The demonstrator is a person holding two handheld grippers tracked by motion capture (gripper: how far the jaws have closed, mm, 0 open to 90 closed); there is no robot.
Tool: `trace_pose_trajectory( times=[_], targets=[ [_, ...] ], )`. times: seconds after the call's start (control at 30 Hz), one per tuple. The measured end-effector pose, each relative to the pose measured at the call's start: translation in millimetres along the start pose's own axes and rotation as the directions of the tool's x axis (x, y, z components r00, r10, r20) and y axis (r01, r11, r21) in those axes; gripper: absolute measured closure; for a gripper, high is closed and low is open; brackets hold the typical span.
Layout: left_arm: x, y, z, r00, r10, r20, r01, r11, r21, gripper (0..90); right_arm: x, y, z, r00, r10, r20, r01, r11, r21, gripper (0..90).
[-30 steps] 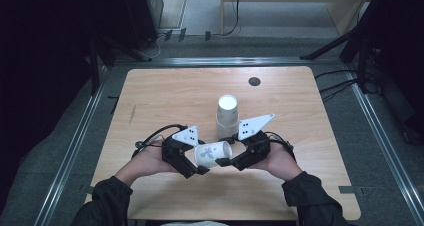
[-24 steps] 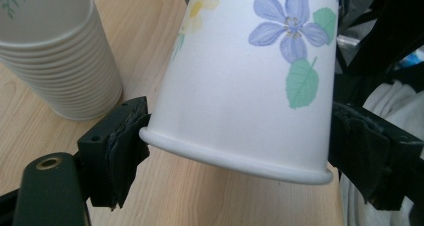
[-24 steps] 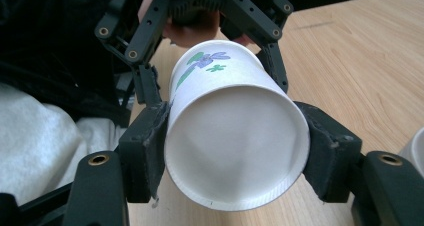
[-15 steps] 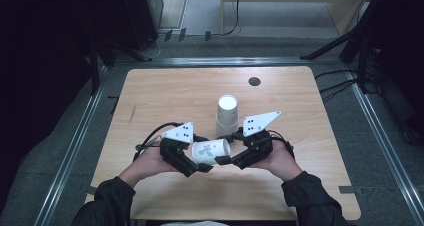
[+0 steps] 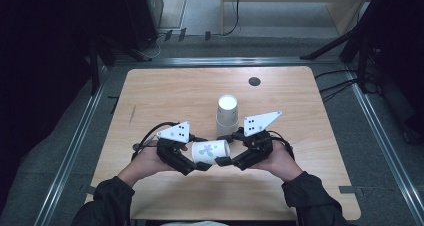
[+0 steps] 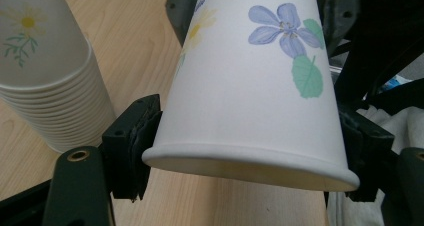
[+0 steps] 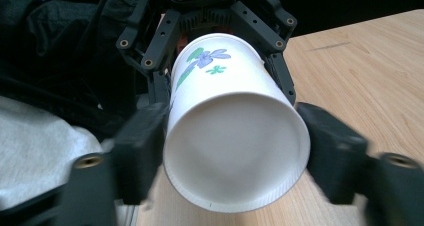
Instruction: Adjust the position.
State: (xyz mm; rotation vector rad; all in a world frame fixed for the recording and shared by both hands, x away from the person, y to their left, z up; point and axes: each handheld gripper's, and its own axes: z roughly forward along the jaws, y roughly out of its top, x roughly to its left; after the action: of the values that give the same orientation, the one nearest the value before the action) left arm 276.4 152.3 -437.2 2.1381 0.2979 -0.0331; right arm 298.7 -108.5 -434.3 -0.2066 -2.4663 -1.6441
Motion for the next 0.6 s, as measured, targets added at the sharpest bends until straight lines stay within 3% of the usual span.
trace_pose_trajectory(
  times=[0.1, 0.33, 0.43, 0.6],
  targets=[
    [2.8, -0.1, -2.8, 0.9999, -0.001, -0.014, 0.002, 0.9996, 0.027, 24.1, 0.8, -1.0, 1.1, 0.9998, -0.003, 0.022, 0.003, 1.0, 0.009, 23.1],
    [8.7, -1.0, -11.1, 0.9986, -0.037, -0.038, 0.041, 0.9947, 0.095, 24.1, -0.1, -4.2, 2.2, 0.9971, -0.032, 0.069, 0.028, 0.998, 0.063, 22.2],
    [8.4, -1.6, -8.8, 0.9981, -0.023, -0.057, 0.032, 0.9869, 0.158, 24.0, -0.2, -6.2, 5.1, 0.9956, -0.045, 0.082, 0.037, 0.995, 0.097, 22.2],
    [9.3, -3.4, -0.3, 0.9972, -0.022, -0.071, 0.039, 0.9668, 0.253, 24.1, 1.6, -8.4, 12.3, 0.9926, -0.074, 0.096, 0.059, 0.987, 0.153, 22.2]
  ],
)
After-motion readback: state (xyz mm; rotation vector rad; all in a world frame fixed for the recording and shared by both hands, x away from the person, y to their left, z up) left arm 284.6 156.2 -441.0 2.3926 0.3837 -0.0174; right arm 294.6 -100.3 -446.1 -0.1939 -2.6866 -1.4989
